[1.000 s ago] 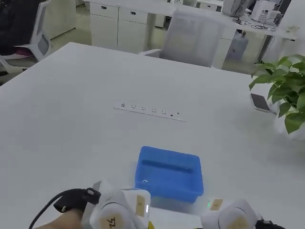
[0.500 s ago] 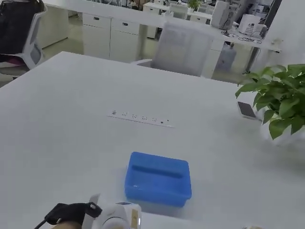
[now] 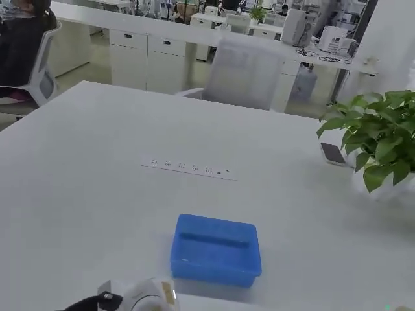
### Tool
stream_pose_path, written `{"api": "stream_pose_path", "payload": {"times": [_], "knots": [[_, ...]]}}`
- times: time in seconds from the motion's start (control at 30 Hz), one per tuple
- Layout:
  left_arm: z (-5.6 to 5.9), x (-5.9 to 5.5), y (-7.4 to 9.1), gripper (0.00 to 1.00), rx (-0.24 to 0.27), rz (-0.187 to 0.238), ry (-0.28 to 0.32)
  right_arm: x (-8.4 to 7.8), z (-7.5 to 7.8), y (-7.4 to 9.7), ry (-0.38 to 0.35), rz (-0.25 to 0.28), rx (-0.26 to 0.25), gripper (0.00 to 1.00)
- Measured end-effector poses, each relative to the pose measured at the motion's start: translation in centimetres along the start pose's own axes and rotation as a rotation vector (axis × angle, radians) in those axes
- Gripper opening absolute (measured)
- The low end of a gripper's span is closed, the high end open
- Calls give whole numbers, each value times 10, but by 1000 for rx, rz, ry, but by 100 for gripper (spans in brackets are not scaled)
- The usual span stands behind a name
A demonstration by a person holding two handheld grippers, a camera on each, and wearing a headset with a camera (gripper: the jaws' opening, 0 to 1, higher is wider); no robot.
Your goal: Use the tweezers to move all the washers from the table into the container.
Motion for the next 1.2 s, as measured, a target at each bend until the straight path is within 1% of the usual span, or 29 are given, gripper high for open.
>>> {"api": "stream_pose_path", "payload": {"times": [0.03,0.07,0.1,0.13,0.17,0.2,0.23,0.27,0.3,0.33,0.37,0.4,0.43,0.47,0.5,0.53,0.6,0.67,0.73,0.77,0.8,0.83,0.87,0.93,1.07,1.13,1.2], "knots": [[-1,-3,4,62,24,-25,43,-1,2,0,-6,-1,-10,47],[-1,-4,6,66,32,-27,62,-1,2,-1,-10,0,-12,49],[0,2,15,67,32,34,91,-1,3,-2,-31,15,-8,50],[0,4,19,67,40,53,116,-1,3,-2,-41,23,-10,52],[-1,5,27,69,69,83,153,-1,5,-3,-52,30,-21,54],[-2,6,32,72,77,93,167,0,5,-3,-54,36,-25,56],[-3,5,39,77,103,91,201,2,6,-4,-62,55,-33,59],[-5,5,44,81,122,107,217,4,6,-4,-68,69,-37,62],[-7,6,48,84,139,127,234,7,6,-3,-71,81,-40,64],[-10,7,56,87,170,154,274,10,6,-3,-75,98,-48,67],[-12,7,60,90,187,174,300,11,7,-3,-76,104,-53,70],[-15,9,67,93,213,205,340,13,8,-3,-77,115,-63,73],[-17,10,72,98,228,230,363,14,9,-4,-81,122,-70,77],[-20,9,79,98,251,248,387,14,10,-4,-85,124,-75,80],[-21,9,83,99,266,261,399,14,10,-4,-87,125,-78,82],[-23,8,88,99,293,272,405,14,11,-4,-89,128,-83,84],[-23,5,92,99,298,264,402,13,10,-3,-92,136,-90,87],[-22,1,96,99,315,252,405,13,8,-2,-109,145,-87,93],[-20,-2,99,99,333,251,413,13,9,0,-123,163,-108,99],[-20,-2,101,99,343,258,420,12,9,2,-124,163,-111,99],[-19,-2,102,99,349,269,424,12,11,2,-124,165,-125,99],[-19,-1,104,99,354,284,432,11,12,4,-127,168,-131,99],[-18,-1,105,99,354,291,437,10,13,5,-131,172,-130,99],[-19,-1,107,99,379,304,450,8,15,6,-147,180,-133,99],[-20,-2,110,99,393,300,466,4,18,8,-161,180,-149,99],[-20,-1,113,99,392,307,475,5,18,10,-175,193,-149,99],[-20,0,115,99,399,321,469,7,17,11,-194,208,-144,99]]}}
Point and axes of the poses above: the centre of the closed fingertips' face, and the gripper's own axes: y roughly backward along the fingers, z roughly to its right, x roughly out of its top, the point moved 4 cm from there along y, roughly backward along the fingers, and after that the axes turned 2 degrees about z, right-handed, at the moved point
